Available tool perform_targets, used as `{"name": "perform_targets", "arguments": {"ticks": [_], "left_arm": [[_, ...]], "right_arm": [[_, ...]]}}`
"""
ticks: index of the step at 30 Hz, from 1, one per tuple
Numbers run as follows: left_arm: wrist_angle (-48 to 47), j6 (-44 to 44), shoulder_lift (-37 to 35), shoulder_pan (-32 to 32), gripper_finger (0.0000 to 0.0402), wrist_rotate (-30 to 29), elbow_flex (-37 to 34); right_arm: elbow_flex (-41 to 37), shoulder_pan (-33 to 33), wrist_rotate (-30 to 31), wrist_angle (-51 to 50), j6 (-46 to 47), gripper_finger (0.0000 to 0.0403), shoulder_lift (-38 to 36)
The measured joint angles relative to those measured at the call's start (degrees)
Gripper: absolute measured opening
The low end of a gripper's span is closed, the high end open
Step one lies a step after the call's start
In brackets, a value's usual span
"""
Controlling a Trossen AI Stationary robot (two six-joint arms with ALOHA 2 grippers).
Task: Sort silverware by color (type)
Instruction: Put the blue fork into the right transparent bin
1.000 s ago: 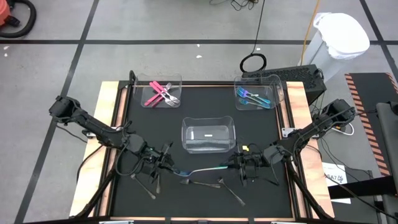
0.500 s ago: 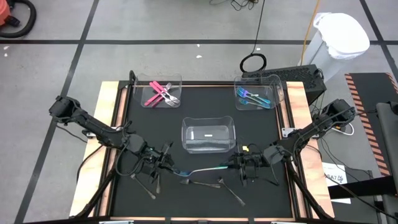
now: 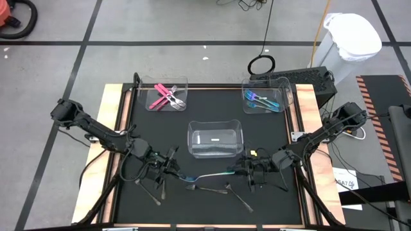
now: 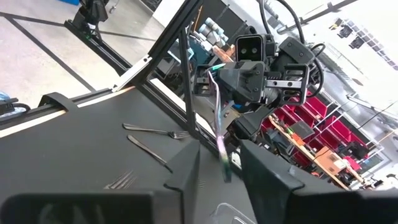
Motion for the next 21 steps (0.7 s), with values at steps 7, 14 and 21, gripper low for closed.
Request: {"name": "perform_targets", "arguments": {"ticks": [7, 14, 21], "left_arm": [[-0.9, 0.0, 0.0, 0.0, 0.0006, 0.0, 0.0], [-0.9, 0.0, 0.0, 0.0, 0.0006, 0.0, 0.0], [-0.8, 0.0, 0.0, 0.0, 0.0006, 0.0, 0.0]], "right_arm": [[0.0, 0.0, -0.1, 0.8, 0.4, 0.0135, 0.0], [0.0, 0.0, -0.2, 0.5, 0.4, 0.0117, 0.0], [0.0, 0.0, -0.2, 0.0, 0.4, 0.0084, 0.0]]}}
